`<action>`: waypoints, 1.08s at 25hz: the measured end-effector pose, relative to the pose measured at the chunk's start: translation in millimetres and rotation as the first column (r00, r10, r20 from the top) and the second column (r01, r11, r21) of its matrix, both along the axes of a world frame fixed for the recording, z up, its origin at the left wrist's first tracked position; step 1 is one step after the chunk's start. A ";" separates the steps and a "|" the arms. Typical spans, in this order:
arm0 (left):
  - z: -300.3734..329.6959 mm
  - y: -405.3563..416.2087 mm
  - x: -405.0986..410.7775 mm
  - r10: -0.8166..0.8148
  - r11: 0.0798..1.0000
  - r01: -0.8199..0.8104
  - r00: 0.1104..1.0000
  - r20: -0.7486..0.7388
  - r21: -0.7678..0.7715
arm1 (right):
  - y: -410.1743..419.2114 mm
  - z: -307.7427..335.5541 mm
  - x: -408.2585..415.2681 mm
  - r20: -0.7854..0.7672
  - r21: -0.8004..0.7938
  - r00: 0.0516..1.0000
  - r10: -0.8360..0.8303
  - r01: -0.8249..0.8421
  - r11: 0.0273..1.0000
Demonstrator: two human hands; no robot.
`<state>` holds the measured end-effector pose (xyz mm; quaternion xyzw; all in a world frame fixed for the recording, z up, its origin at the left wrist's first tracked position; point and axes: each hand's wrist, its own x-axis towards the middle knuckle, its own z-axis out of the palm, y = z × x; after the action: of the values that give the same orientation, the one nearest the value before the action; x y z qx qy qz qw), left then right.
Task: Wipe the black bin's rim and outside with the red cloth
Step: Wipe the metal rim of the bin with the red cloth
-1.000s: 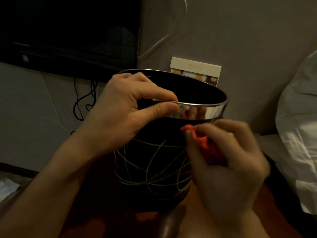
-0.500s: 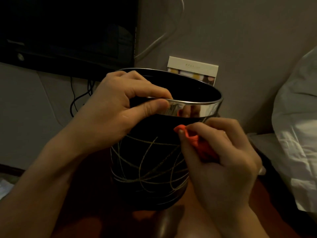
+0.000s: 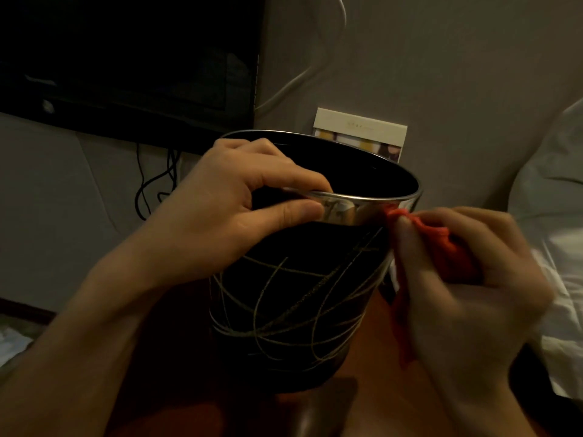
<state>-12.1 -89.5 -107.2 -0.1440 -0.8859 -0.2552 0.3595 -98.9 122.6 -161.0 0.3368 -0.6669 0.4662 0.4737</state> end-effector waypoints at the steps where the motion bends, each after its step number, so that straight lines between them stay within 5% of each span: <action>1: 0.3 -0.8 -0.2 -0.004 1.000 0.004 1.000 -0.003 -0.003 | -4.4 -4.8 1.7 -0.016 0.021 1.000 0.004 -0.004 1.000; 14: 0.9 -5.4 -2.2 -0.038 0.999 0.039 0.999 -0.013 0.015 | -20.4 -21.9 8.1 -0.109 0.130 0.994 0.017 -0.003 0.991; 19: 1.1 -5.2 -1.6 -0.048 0.999 0.048 0.999 -0.020 0.022 | -6.6 -19.2 -5.3 -0.038 0.010 0.999 -0.034 0.034 0.999; 23: 1.6 -5.0 -0.6 -0.048 0.999 0.048 0.999 -0.020 0.017 | -16.7 -46.5 3.4 -0.097 0.134 0.995 -0.007 0.020 0.991; 27: 1.5 -5.0 -1.6 -0.044 0.999 0.044 0.999 -0.025 0.010 | -10.4 -28.3 -1.2 -0.086 0.026 0.996 -0.028 0.031 0.999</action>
<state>-13.6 -94.5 -105.7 -0.1647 -0.8766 -0.2660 0.3656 -100.1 112.2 -189.3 0.3530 -0.6570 0.4352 0.5043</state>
